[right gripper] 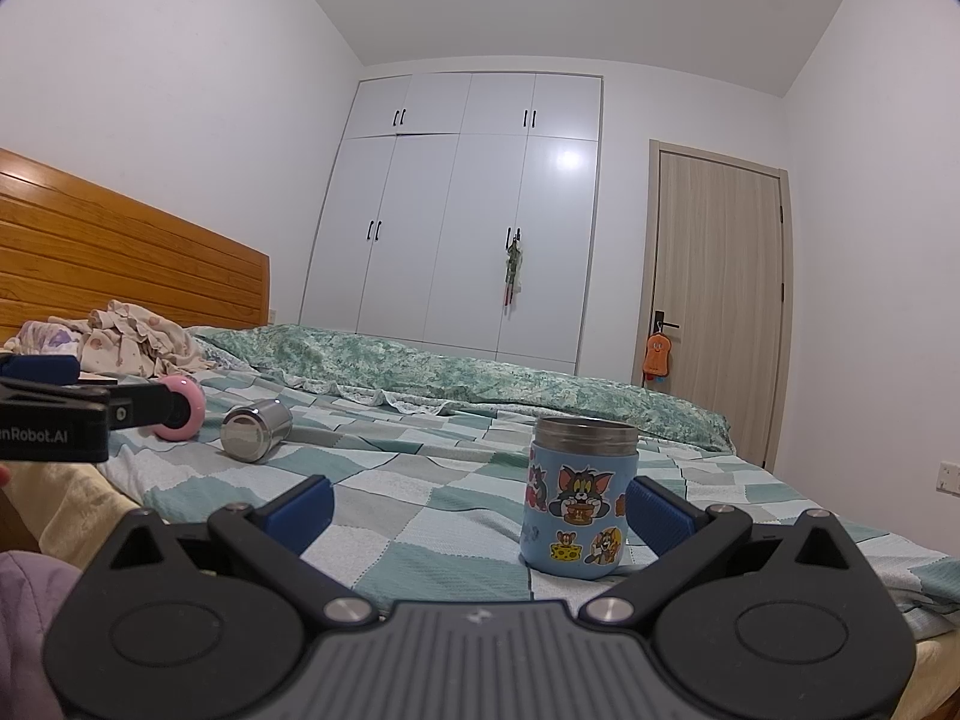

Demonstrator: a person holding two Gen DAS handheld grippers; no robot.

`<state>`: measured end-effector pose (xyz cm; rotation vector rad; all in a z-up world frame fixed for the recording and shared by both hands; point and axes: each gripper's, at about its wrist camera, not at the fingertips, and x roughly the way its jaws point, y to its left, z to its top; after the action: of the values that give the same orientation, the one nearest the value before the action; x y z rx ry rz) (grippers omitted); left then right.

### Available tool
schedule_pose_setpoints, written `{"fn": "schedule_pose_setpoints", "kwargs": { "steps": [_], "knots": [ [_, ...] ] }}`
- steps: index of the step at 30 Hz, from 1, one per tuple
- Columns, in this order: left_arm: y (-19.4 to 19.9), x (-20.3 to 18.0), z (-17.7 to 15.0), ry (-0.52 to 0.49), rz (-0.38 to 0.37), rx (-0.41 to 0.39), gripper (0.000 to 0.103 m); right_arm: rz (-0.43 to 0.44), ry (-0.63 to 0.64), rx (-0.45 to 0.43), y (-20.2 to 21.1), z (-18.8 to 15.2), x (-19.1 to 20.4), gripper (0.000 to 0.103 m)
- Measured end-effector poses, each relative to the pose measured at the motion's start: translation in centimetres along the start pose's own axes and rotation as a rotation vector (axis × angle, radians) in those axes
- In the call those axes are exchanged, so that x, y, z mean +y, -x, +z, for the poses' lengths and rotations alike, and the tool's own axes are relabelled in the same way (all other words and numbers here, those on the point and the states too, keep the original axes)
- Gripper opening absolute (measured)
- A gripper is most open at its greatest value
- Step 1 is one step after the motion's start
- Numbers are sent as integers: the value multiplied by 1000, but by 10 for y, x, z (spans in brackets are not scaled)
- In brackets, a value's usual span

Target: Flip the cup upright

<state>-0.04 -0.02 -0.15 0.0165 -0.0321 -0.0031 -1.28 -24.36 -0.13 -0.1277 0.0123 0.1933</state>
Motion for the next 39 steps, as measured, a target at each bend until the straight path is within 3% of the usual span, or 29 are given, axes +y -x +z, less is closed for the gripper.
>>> {"fn": "schedule_pose_setpoints", "kwargs": {
  "steps": [29, 39],
  "knots": [
    [-1, -4, 3, -15, 10, 9, 103, 2, 44, 31, -4, 2, 7, 103],
    [-17, 14, 16, 31, 36, 56, 103, 109, 22, 89, -31, 30, 16, 103]
  ]
}}
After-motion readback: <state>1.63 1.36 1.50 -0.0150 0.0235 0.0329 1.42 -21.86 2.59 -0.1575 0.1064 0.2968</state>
